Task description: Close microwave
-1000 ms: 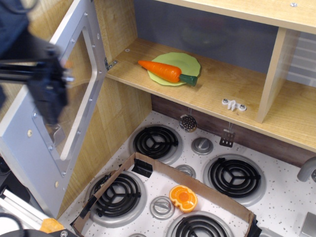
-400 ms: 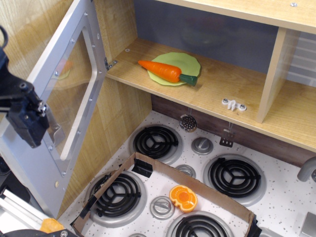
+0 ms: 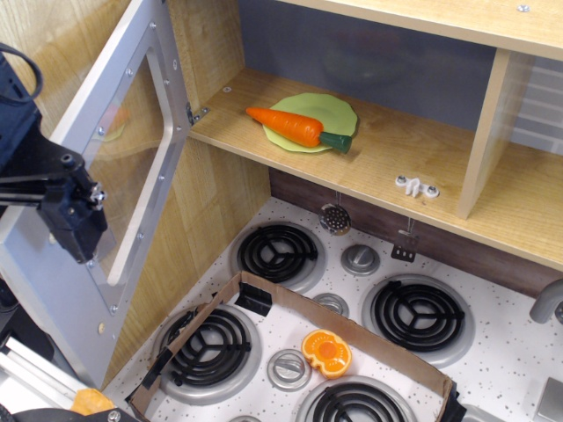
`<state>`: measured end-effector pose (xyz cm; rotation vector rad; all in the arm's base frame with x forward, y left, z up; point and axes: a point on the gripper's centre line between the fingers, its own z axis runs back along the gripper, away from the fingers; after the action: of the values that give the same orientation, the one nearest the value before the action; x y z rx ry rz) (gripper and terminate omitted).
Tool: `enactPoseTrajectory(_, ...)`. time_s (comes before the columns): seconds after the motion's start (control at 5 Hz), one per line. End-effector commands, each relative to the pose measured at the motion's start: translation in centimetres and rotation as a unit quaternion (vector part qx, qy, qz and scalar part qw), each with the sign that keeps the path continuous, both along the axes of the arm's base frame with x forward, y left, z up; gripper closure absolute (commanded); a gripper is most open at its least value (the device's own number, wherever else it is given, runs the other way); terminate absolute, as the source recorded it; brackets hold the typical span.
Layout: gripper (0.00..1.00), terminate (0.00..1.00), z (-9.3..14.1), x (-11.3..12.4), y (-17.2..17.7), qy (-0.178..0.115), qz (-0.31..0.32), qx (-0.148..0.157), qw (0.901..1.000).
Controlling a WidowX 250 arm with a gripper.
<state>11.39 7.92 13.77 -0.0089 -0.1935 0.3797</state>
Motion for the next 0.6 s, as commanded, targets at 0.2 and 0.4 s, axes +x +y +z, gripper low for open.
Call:
enactPoseTrajectory(0.2,0.0,0.0,0.7,3.9,-3.7,-0.022,-0.062,0.001,0.9979)
enactPoseTrajectory(0.4,0.0,0.0,0.3,5.0,-5.8,-0.032,-0.078,-0.016,0.9963)
